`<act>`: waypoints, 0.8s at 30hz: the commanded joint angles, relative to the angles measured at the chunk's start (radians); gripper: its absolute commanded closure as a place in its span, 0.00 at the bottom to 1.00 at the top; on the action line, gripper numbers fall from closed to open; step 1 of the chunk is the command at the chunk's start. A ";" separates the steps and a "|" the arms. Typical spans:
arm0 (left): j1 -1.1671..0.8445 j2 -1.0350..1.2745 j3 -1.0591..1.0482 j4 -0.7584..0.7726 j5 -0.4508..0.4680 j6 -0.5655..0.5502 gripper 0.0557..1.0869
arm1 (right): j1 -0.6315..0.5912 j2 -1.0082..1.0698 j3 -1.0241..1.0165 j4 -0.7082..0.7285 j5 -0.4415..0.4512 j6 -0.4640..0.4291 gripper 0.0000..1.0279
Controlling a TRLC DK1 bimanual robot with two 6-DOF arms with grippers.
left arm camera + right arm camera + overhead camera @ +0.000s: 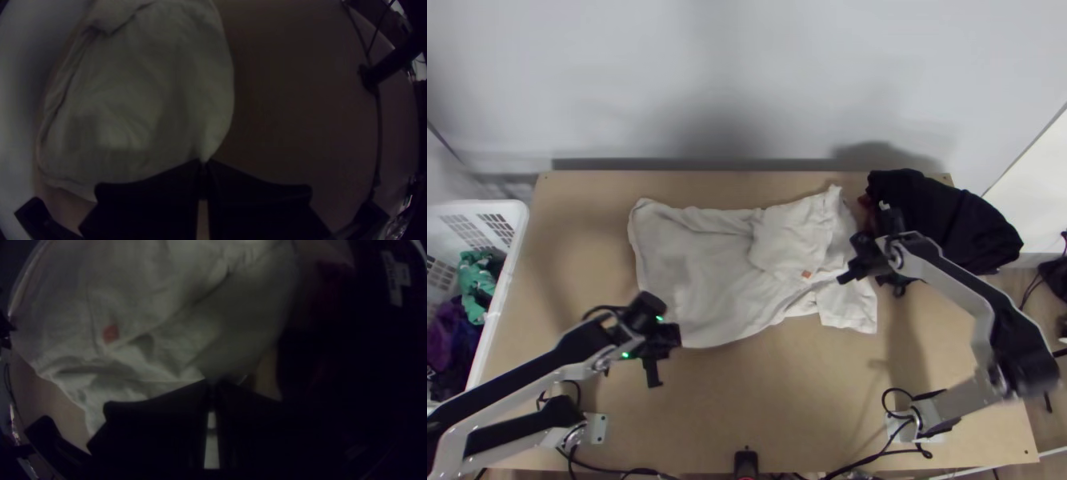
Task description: Fold the t-shirt
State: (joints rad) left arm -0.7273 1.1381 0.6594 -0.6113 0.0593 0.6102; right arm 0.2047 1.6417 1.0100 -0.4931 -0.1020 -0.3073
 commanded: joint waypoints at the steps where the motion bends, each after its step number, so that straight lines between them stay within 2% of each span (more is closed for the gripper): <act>1: 0.164 -0.182 0.147 -0.150 0.079 -0.001 0.96 | -0.002 -0.235 0.038 -0.131 -0.011 0.019 0.97; 7: 0.335 -0.342 0.336 -0.301 0.146 -0.001 0.96 | -0.013 -0.553 0.084 -0.298 -0.061 0.040 0.97; 12: 0.500 -0.468 0.425 -0.329 0.174 -0.013 0.96 | 0.016 -0.792 0.196 -0.363 -0.065 0.154 0.97; 16: 0.634 -0.566 0.502 -0.217 0.177 -0.125 0.96 | 0.024 -0.910 0.302 -0.363 -0.064 0.243 0.97; 20: 0.758 -0.606 0.595 -0.108 0.175 -0.236 0.96 | 0.035 -0.993 0.368 -0.297 -0.065 0.356 0.97; 24: 0.827 -0.635 0.668 -0.065 0.177 -0.290 0.96 | 0.056 -1.027 0.377 -0.272 -0.065 0.413 0.97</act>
State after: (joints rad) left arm -0.0582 0.5800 1.1976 -0.7643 0.2363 0.4236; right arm 0.2340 0.7330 1.3201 -0.8013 -0.1699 -0.0071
